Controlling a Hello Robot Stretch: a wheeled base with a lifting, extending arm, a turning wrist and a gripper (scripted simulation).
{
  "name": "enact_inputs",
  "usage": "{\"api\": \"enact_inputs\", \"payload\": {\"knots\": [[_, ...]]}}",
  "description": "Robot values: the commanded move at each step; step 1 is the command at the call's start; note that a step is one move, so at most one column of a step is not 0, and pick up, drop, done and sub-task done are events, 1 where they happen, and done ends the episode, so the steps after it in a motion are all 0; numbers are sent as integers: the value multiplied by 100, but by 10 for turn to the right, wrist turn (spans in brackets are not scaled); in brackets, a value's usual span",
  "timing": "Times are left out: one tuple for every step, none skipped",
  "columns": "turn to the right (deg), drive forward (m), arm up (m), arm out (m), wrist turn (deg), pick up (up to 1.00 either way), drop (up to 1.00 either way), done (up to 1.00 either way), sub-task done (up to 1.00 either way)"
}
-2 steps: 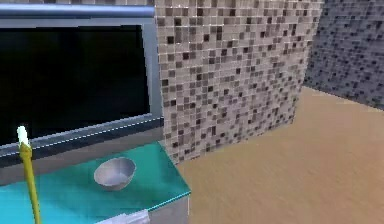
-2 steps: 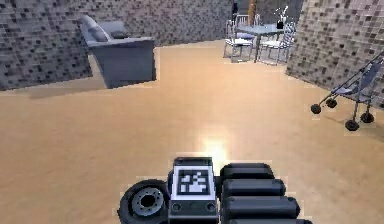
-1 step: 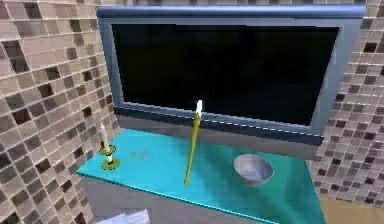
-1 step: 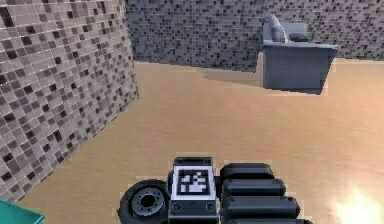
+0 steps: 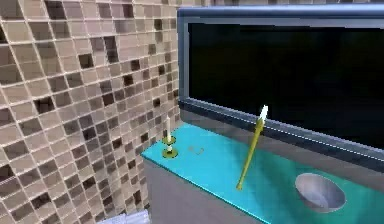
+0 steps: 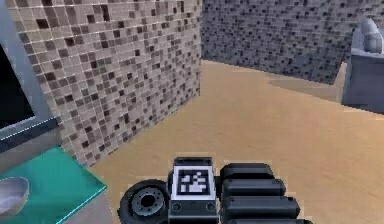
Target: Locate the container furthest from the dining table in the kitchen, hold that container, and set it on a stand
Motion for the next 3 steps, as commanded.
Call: {"api": "enact_inputs", "payload": {"knots": [[450,0,0,0,0,0,0,0,0],[120,0,0,0,0,0,0,0,0],[-150,0,0,0,0,0,0,0,0]]}}
